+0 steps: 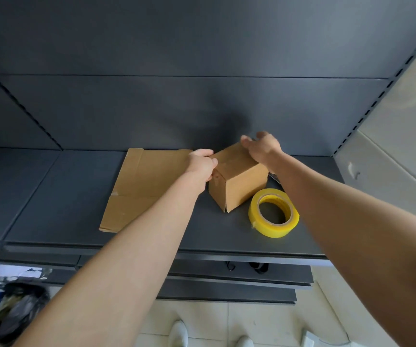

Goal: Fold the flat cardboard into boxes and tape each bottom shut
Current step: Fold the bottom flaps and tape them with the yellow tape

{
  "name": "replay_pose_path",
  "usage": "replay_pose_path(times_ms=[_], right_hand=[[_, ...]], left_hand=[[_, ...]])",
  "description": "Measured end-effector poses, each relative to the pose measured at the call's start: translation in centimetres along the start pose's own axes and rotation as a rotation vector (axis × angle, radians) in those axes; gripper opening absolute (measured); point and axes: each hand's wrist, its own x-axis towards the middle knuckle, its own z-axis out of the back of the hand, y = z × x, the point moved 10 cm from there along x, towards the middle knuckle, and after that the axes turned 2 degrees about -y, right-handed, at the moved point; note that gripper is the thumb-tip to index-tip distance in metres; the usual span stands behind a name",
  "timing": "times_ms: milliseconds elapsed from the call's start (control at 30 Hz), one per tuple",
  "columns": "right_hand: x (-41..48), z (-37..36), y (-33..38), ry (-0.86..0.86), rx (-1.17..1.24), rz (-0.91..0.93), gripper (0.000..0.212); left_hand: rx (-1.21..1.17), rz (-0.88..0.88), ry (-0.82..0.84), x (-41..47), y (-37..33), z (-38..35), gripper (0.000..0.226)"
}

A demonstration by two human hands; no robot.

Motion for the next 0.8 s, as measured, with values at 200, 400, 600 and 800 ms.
replay_pose_path(times_ms=[200,400,600,800], right_hand=[[-1.0,0.2,-0.9,0.002,-0.057,-0.069,0.033],[-2.9,2.2,0.1,-0.141,0.010,-0.033,0.033],[-4.4,3.8,0.8,-0.250,0.179,0.033,0.043],[-5.3,3.2,0.6,-0.199,0.297,-0.048,0.063]], left_hand=[[0.048,0.086,-0.162,-1.0,1.7,1.6,0.034],[0.056,0.048,-0.233,-2.8,0.1,1.6,0.038],[-0.015,-0.019,-0.259,-4.5,0.4,1.7,0.023],[-0.121,-0.113,-0.234,-6.3,0.8,2.0,0.027]])
